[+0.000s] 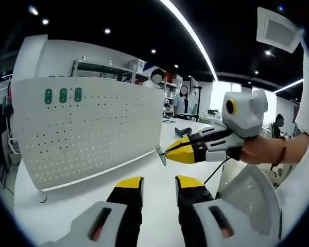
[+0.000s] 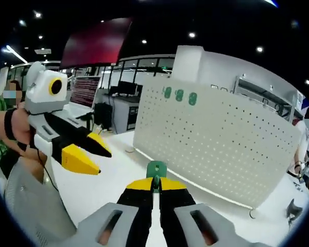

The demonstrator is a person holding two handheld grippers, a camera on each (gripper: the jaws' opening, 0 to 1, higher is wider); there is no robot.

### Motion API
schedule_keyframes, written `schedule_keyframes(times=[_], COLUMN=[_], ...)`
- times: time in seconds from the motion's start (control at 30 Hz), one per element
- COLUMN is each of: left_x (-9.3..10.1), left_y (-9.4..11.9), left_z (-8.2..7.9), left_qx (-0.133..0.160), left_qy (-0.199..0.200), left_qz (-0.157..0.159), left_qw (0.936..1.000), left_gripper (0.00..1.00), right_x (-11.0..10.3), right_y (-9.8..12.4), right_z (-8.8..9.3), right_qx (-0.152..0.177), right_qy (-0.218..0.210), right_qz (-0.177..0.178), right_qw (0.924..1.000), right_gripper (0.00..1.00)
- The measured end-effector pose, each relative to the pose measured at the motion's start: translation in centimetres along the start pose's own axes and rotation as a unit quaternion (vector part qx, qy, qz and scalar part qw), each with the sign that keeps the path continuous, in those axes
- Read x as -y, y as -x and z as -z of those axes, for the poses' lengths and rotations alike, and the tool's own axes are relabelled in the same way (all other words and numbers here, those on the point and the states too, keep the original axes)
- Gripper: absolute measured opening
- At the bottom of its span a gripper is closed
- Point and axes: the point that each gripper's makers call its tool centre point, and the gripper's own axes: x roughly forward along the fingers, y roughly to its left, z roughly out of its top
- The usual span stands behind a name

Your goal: Insert the hook assembly into the mounting plate slot until the hook locks in place.

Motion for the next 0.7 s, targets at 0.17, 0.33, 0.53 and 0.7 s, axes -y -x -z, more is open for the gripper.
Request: schedule_keyframes(times=[0.17, 0.33, 0.53, 0.7], left_x=[-0.1, -0.5, -0.9, -1.1], left_y=[0.6, 1.5, 2.4, 2.8], left_z=[0.2, 0.1, -0.2, -0.4], left_qx=[0.001, 0.01, 0.023, 0.028], left_qy=[-0.001, -0.008, -0.007, -0.006], left_qz=[0.006, 0.001, 0.0, -0.004], left_qw=[1.0, 0.9999, 0.9997, 0.9996], left_gripper=[0.31, 0.35, 0.37, 0.42], right_x=[1.0, 1.5, 2.0, 2.6], right_y=[-0.5, -0.9, -1.6, -2.3], right_z=[-1.2, -2.1, -3.2, -4.0], right_qx=[0.01, 0.02, 0.032, 0.039], right_qy=[-0.011, -0.025, -0.038, -0.048], right_qz=[0.021, 0.032, 0.046, 0.06], right_qw=[0.9997, 0.999, 0.9977, 0.9963], right_gripper=[0.02, 0.02, 0.02, 0.02])
